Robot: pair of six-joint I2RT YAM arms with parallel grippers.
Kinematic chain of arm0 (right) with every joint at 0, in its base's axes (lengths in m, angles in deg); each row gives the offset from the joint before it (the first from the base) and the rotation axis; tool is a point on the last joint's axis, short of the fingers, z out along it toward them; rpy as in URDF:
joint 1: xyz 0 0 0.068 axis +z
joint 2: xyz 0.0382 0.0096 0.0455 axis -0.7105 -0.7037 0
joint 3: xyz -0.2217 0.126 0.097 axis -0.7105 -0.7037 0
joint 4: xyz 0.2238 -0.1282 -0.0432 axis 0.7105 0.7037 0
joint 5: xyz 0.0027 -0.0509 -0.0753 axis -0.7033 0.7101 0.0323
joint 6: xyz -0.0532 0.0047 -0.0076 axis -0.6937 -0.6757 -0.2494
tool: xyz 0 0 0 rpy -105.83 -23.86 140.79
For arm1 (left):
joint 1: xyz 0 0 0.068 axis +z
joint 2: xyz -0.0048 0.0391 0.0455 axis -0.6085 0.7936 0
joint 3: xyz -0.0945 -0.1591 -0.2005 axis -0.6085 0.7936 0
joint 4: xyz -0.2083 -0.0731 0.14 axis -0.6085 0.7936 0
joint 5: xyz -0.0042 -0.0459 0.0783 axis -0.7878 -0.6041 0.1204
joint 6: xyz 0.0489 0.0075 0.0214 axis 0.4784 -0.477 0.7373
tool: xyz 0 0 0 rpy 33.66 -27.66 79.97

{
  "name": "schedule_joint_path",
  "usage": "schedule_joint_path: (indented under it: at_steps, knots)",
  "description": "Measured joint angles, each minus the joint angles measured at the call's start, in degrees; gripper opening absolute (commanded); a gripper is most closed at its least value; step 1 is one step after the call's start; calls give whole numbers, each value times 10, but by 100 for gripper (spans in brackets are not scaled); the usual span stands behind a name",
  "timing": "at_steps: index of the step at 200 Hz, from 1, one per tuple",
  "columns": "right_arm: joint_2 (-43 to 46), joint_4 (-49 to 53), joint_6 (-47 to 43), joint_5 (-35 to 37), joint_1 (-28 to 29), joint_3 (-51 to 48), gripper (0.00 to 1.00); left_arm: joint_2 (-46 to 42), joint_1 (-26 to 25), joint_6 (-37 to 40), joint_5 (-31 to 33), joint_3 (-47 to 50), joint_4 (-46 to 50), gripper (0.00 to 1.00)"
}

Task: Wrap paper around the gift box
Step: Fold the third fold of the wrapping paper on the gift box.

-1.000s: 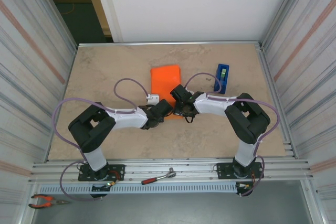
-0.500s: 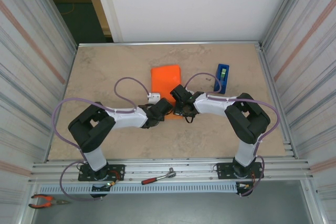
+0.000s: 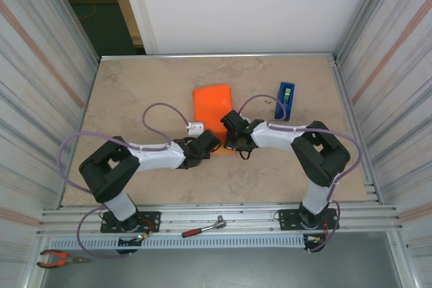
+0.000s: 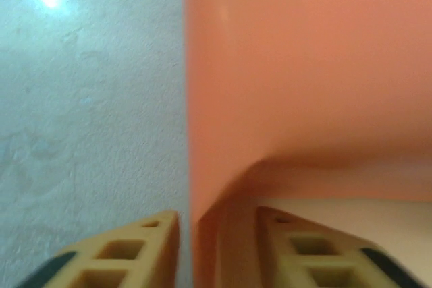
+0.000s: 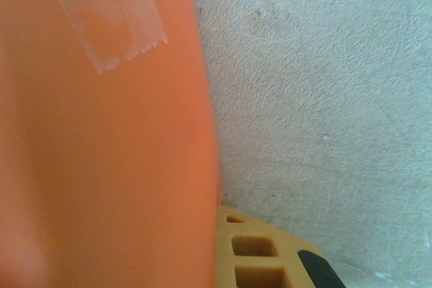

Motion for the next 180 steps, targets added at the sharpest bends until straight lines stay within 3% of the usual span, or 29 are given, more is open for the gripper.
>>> schedule_joint_path:
  at_steps: [20,45,71,98,140,180]
  knots:
    - [4,7,-11,-8,-7,-3,0,-52,-1,2,0,21,11,49]
    - [5,10,-26,-14,-10,-3,12,-127,8,31,-11,35,21,54]
    - [6,6,-37,-25,-10,-3,28,-166,62,101,-74,33,6,59]
    - [15,16,-45,-34,-10,-5,42,-158,113,191,-141,-5,24,62]
    - [61,53,-46,-40,-12,-20,63,-120,118,336,-212,-116,66,68]
    - [139,63,-45,-40,-39,-47,69,-79,115,441,-235,-150,88,70]
